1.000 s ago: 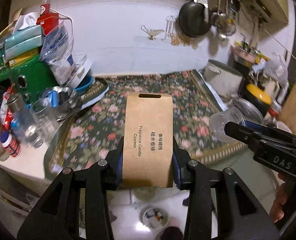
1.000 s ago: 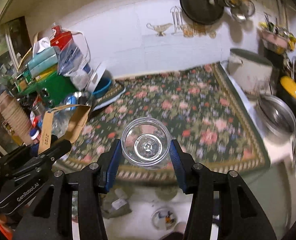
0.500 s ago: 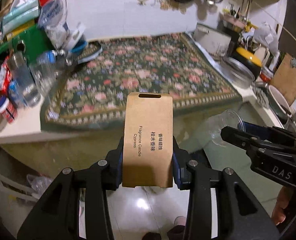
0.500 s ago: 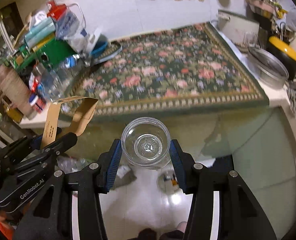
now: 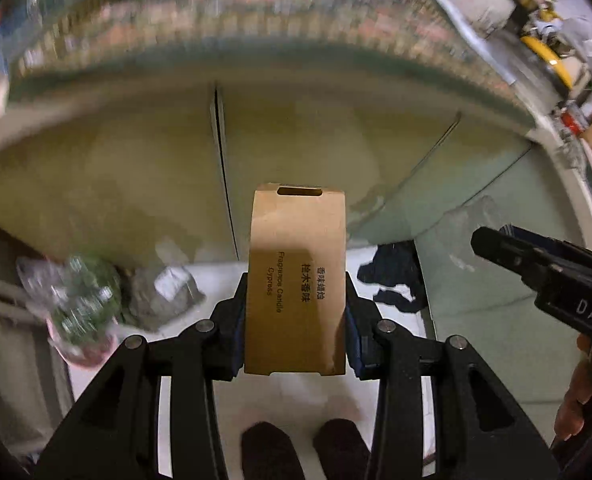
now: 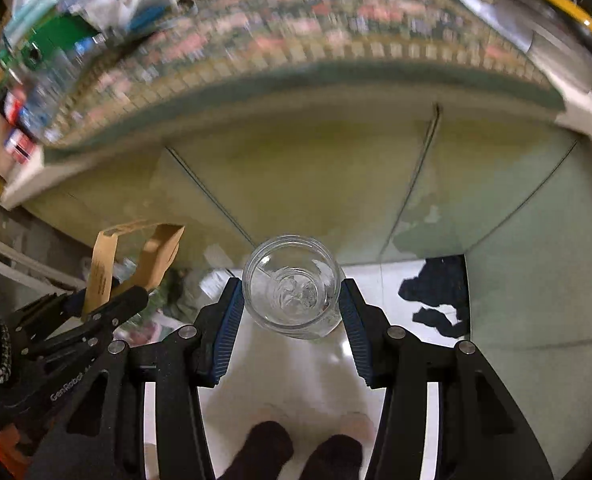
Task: Collect trash
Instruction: 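Carry the sachet and glass jar down over the bucket, then open both tools to drop the sachet and jar into the bucket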
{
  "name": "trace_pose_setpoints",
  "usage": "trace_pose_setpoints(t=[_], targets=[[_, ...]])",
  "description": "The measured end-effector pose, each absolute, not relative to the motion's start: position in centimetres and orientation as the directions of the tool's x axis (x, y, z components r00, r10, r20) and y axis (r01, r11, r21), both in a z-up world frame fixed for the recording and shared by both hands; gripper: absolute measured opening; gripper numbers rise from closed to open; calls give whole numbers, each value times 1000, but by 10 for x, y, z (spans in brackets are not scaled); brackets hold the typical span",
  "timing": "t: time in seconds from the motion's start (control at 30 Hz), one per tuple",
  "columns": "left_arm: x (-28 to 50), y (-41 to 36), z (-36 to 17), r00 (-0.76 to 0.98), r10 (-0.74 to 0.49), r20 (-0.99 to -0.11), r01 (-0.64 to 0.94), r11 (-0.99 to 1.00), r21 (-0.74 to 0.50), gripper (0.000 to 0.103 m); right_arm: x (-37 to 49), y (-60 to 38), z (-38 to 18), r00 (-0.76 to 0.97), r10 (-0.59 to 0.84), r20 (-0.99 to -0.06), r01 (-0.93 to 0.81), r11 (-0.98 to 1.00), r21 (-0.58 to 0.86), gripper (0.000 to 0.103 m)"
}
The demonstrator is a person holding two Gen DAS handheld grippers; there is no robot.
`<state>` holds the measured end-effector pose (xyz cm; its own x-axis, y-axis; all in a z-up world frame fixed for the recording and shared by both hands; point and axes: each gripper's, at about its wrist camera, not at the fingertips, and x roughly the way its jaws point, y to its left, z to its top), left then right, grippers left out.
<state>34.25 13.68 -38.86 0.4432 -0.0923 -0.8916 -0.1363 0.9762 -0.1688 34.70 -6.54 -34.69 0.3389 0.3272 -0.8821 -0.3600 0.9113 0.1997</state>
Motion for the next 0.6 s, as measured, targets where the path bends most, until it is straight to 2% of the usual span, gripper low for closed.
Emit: trace_pose_setpoints(t=[0.33, 0.43, 0.6], targets=[[353, 121, -561, 281, -130, -951, -167, 969, -182, 39, 376, -57, -497, 231, 294, -928, -399, 898, 185, 46], [361, 120, -605, 262, -144, -954, -181, 964, -195, 39, 385, -51, -524, 219, 307, -926, -399, 894, 202, 46], [382, 122, -642, 268, -167, -949, -179, 959, -219, 39, 399, -45, -549, 218, 340, -915, -403, 885, 233, 46]])
